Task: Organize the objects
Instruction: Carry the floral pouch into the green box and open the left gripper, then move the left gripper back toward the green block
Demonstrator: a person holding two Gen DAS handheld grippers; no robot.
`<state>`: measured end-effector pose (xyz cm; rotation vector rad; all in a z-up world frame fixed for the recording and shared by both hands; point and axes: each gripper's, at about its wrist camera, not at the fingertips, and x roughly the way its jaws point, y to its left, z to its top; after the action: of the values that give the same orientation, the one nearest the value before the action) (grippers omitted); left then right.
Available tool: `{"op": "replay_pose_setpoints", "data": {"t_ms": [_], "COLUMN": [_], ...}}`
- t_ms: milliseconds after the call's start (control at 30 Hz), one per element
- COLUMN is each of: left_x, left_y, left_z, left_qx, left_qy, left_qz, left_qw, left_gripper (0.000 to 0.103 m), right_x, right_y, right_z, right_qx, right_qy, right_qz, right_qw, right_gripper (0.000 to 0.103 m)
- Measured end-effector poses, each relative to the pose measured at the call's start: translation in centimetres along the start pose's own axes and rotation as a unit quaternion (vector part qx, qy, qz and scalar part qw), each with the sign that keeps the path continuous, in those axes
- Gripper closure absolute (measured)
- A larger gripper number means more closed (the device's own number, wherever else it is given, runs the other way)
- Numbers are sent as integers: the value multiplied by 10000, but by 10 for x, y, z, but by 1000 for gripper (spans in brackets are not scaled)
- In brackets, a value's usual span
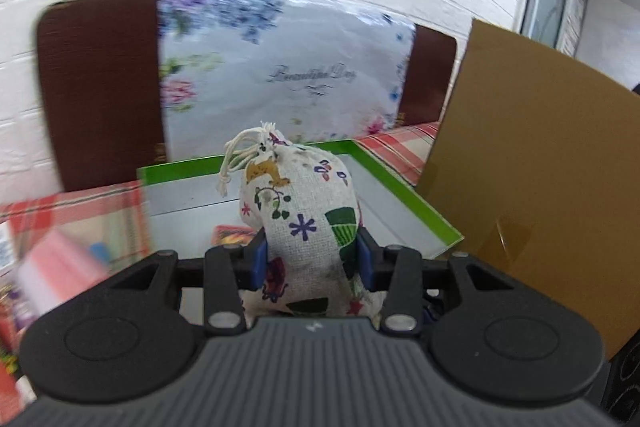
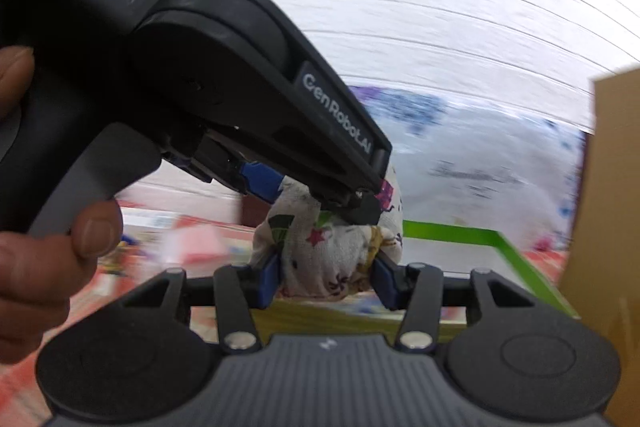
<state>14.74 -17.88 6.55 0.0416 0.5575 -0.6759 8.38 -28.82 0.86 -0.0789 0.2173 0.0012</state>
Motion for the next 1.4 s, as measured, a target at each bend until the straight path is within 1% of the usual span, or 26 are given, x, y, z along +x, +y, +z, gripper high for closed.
{"op": "replay_pose_setpoints", "data": {"t_ms": [133, 233, 267, 300, 367, 433, 467, 533, 633, 733, 800, 833, 967, 1033, 1133, 1400], "left_x": [45, 72, 77, 81, 81, 75, 70, 58, 36, 15, 3, -3, -23, -30, -39, -64], "left_y": [-20, -34, -38, -39, -39, -36, -35, -31, -25, -22, -20, -18, -9, -5, 4, 33], "left_z": [14, 17, 16, 14, 8, 2, 0, -3, -6, -13, -20, -23, -42, -52, -67, -100], "left_qx": [164, 382, 468, 536, 555, 529, 520, 467, 325, 328, 302, 265, 137, 116, 26, -280], "left_qy": [148, 209, 232, 260, 304, 318, 283, 243, 186, 98, 103, 133, 258, 348, 474, 684], "left_qz": [-147, 9, 108, 190, 284, 348, 406, 516, 579, 826, 958, 1006, 1195, 1329, 1492, 1880], "left_qw": [9996, 9991, 9986, 9980, 9976, 9975, 9974, 9973, 9976, 9960, 9949, 9945, 9924, 9904, 9877, 9794], "left_gripper": [57, 49, 49, 49, 45, 42, 40, 37, 36, 33, 32, 32, 32, 32, 32, 32], "right_x": [23, 44, 52, 58, 57, 50, 47, 40, 24, 5, -4, -14, -31, -20, -20, -27], "right_y": [-39, -63, -69, -77, -92, -96, -94, -86, -68, -55, -44, -45, -39, -28, -15, 19], "right_z": [-7, -14, -18, -21, -23, -24, -23, -23, -21, -21, -24, -25, -30, -30, -36, -42], "right_qx": [84, 211, 238, 363, 788, 905, 870, 736, 497, 443, 540, 607, 902, 981, 971, 917], "right_qy": [133, 312, 429, 512, 493, 372, 336, 291, 144, 120, 236, 327, 759, 961, 1201, 1530], "right_qz": [-430, -802, -963, -1030, -1109, -1161, -1160, -1077, -1039, -934, -803, -714, -387, -237, -88, 227], "right_qw": [9990, 9961, 9941, 9927, 9895, 9884, 9889, 9910, 9932, 9946, 9950, 9951, 9923, 9902, 9880, 9837], "right_gripper": [57, 56, 50, 45, 36, 31, 30, 30, 30, 30, 30, 30, 30, 30, 30, 30]}}
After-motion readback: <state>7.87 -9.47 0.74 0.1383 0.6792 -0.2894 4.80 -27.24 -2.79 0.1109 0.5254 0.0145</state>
